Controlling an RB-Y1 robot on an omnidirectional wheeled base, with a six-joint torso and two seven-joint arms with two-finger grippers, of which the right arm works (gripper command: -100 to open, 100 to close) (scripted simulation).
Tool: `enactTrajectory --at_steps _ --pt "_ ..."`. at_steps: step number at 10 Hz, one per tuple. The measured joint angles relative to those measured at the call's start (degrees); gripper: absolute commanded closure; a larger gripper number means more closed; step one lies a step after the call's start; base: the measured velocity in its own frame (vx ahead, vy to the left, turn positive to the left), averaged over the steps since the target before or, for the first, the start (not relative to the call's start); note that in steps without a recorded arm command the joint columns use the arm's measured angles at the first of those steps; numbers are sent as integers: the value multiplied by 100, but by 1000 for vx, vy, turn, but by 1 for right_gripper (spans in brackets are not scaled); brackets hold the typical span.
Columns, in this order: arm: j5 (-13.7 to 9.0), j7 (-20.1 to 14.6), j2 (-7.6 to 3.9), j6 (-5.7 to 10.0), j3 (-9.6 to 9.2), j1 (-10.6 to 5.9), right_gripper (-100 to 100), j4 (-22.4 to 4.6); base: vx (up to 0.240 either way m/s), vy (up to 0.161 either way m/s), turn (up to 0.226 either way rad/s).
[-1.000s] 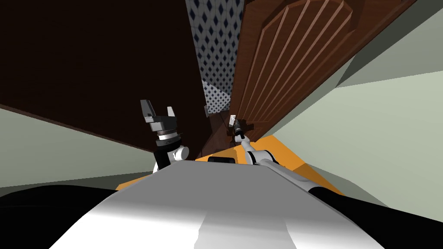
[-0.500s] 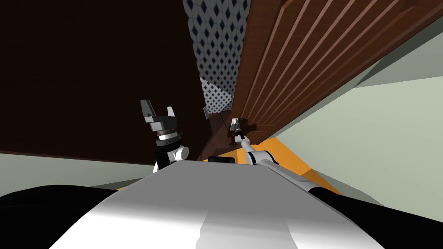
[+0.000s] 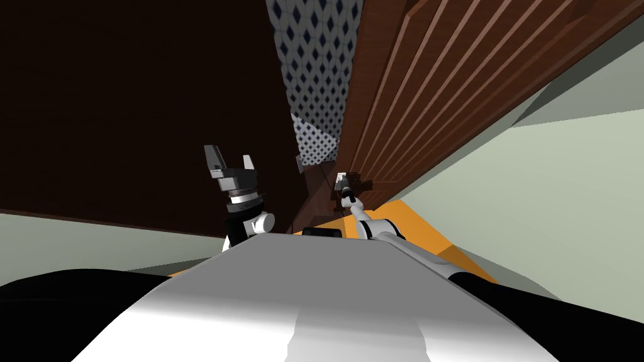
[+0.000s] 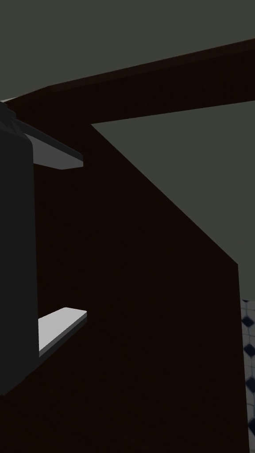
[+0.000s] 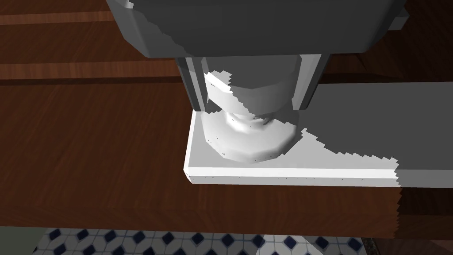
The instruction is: Push the door open
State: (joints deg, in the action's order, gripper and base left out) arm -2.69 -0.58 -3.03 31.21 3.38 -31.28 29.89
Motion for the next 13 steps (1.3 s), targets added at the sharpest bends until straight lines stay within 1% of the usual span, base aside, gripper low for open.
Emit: enactTrajectory --at_steps 1,2,3,4,5,6,7,8,9,10,11,12,13 --pt "0 0 1 -2 0 3 100 -2 16 -7 273" --pt "-40 37 -54 63 127 -35 100 -147 32 -22 301" --pt "-64 125 -64 -64 255 178 100 181 26 -18 87" --pt "-81 158 -83 -73 311 137 100 123 24 -12 198" --pt "-116 192 -127 -20 425 105 100 33 35 -13 216" --pt "-153 233 -179 72 545 47 100 -124 32 -13 167" --pt "-193 277 -229 218 664 -89 100 -405 26 -9 52" --pt "-199 315 -217 191 704 -13 100 -279 12 2 -8" --pt "-198 332 -203 129 710 41 100 -154 15 2 206" --pt "-239 384 -248 109 846 20 100 -193 41 -18 261" --pt "-259 435 -266 -1 954 229 100 117 32 -21 105" --pt "-274 465 -281 4 1009 230 100 101 18 -11 139" --pt "-304 498 -332 123 1103 120 100 -131 16 -9 200"
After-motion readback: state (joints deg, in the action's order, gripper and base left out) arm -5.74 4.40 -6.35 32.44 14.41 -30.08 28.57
